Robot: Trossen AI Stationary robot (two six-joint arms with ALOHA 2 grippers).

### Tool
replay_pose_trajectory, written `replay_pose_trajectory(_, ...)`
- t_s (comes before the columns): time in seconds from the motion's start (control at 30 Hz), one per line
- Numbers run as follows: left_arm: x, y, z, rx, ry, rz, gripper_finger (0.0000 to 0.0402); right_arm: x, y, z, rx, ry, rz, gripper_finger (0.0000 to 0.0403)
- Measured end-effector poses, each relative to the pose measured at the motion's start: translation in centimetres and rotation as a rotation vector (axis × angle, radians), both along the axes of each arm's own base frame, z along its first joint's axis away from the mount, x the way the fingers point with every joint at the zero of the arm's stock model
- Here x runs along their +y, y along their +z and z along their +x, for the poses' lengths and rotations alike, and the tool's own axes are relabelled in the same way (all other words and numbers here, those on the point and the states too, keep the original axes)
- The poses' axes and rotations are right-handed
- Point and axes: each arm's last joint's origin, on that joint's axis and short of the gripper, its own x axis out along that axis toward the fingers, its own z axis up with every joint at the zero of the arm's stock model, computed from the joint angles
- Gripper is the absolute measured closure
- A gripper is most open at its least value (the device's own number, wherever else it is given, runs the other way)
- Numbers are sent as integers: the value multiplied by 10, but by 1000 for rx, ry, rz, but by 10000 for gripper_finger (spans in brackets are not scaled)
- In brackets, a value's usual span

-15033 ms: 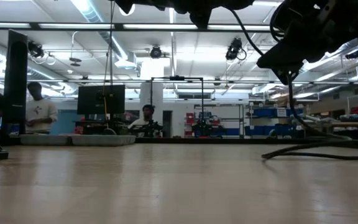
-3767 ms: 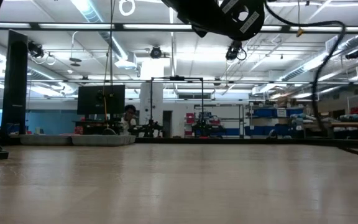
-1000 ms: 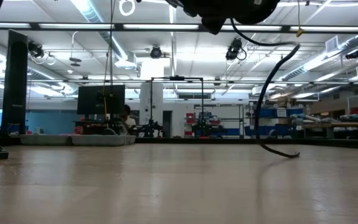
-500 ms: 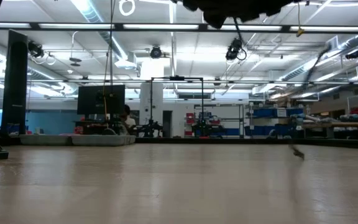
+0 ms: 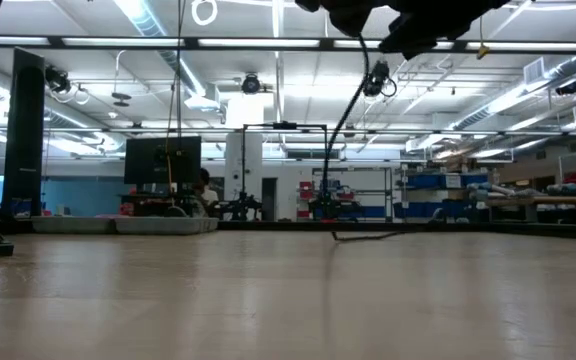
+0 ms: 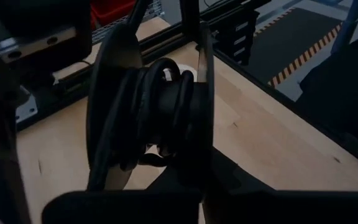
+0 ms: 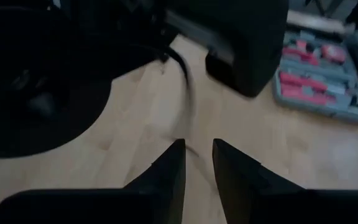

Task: Coil cords
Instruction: Coil the black wire onto the spool

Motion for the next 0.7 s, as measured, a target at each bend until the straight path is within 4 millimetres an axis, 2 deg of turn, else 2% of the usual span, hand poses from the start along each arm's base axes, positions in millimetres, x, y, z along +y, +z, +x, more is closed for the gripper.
replay_pose_trajectory(0.33, 1, 0, 0, -6, 3, 14, 402, -1, -3, -7, 71, -85, 85, 326)
replay_pose_trajectory(0.7, -1, 0, 0, -16, 5, 30, 402, 3, -41, -14, 57, -114, 149, 326)
